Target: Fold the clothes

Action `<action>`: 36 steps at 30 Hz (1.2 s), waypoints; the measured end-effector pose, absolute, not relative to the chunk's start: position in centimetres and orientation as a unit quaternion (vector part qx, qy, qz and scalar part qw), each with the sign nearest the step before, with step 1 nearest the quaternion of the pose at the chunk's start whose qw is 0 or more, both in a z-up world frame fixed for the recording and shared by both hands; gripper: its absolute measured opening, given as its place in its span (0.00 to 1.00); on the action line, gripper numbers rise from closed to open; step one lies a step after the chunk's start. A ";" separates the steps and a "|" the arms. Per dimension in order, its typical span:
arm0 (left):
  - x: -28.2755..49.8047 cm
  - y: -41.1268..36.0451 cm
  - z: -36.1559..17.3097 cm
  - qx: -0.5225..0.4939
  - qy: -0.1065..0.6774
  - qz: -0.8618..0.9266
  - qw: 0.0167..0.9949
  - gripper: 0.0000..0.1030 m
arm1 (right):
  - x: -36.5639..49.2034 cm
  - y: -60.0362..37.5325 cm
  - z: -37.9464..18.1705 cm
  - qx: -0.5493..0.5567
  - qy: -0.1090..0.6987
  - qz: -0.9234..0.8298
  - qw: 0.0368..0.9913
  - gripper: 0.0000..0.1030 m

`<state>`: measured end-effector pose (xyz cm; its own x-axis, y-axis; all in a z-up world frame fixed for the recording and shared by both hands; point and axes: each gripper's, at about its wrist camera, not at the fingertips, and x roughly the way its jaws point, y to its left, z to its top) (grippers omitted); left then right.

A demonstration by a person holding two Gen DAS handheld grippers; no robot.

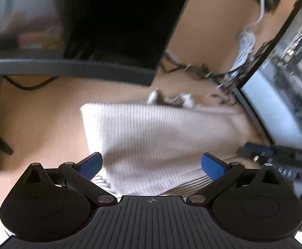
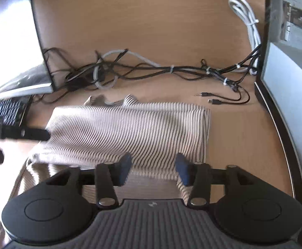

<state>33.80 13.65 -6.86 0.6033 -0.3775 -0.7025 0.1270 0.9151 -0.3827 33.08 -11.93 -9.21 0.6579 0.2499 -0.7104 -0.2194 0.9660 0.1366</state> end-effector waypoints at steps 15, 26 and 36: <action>34.4 12.0 -8.7 -0.147 0.441 -0.148 0.873 1.00 | 37.0 -12.4 -6.7 0.023 0.324 0.114 0.939 0.32; 34.5 12.4 -8.9 -0.157 0.439 -0.153 0.872 1.00 | 37.7 -11.3 -9.3 -0.009 0.351 0.089 0.932 0.40; 34.0 11.9 -7.2 -0.168 0.424 -0.156 0.876 1.00 | 36.5 -11.9 -6.7 0.023 0.295 0.091 0.951 0.04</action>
